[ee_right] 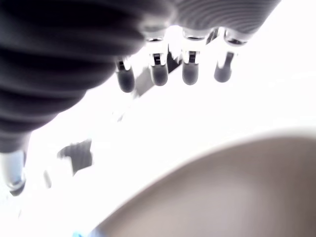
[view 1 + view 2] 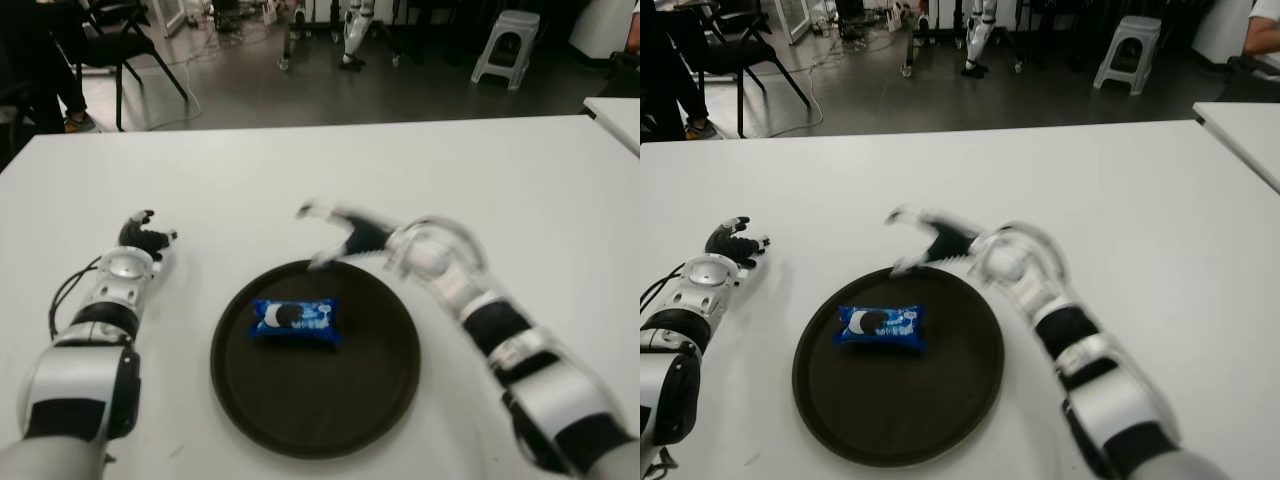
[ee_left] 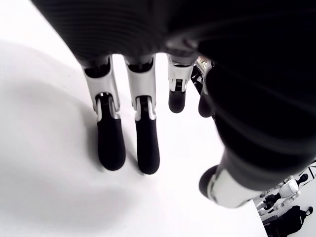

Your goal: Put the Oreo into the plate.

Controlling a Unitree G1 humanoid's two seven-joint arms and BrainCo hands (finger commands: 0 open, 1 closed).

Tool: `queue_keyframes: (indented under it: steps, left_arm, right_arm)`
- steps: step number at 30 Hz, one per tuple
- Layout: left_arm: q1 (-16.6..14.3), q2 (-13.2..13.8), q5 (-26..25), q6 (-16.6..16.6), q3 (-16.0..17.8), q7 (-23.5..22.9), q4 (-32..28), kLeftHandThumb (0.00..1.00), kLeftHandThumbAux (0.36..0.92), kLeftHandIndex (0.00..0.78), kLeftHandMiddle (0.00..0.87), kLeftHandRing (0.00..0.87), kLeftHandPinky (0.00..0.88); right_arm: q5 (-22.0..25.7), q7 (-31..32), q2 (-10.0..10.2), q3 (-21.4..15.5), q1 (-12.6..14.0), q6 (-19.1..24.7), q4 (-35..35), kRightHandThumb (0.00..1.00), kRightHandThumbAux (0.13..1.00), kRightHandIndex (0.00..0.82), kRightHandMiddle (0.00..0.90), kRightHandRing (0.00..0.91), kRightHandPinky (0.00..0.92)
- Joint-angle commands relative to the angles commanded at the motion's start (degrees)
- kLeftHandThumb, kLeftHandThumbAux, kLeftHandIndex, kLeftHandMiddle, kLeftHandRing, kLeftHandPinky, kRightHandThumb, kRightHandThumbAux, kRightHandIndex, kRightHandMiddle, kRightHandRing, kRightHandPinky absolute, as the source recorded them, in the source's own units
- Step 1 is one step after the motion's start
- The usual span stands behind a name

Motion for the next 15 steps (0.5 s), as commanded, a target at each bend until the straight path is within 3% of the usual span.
queue_keyframes:
  steps: [5,8,15]
  left_arm:
    - [0.04,-0.06,-0.4,-0.16,0.45,-0.15,-0.03,0.259,0.762,0.112,0.112,0.136,0.168]
    - [0.05,-0.11,-0.21,0.09,0.39,0.28,-0.02,0.267,0.756,0.117,0.111,0.133,0.159]
    - [-0.21,-0.02,0.53,0.89,-0.28,0.62,-0.02,0.254,0.749,0.112,0.105,0.119,0.142]
  right_arm:
    - [-0.62,-3.68,-1.7,-1.14,-1.76,-2.18,4.86,0.0,0.473,0.0,0.0,0.0,0.0]
    - [-1.97,-8.85,-3.26,-1.62,-4.39,-1.95,11.73,0.0,0.47,0.0,0.0,0.0,0.0]
    - [-1.43,-15.55,-5.81,-3.74,-7.43,0.05,18.21,0.0,0.505,0.0,0.0,0.0,0.0]
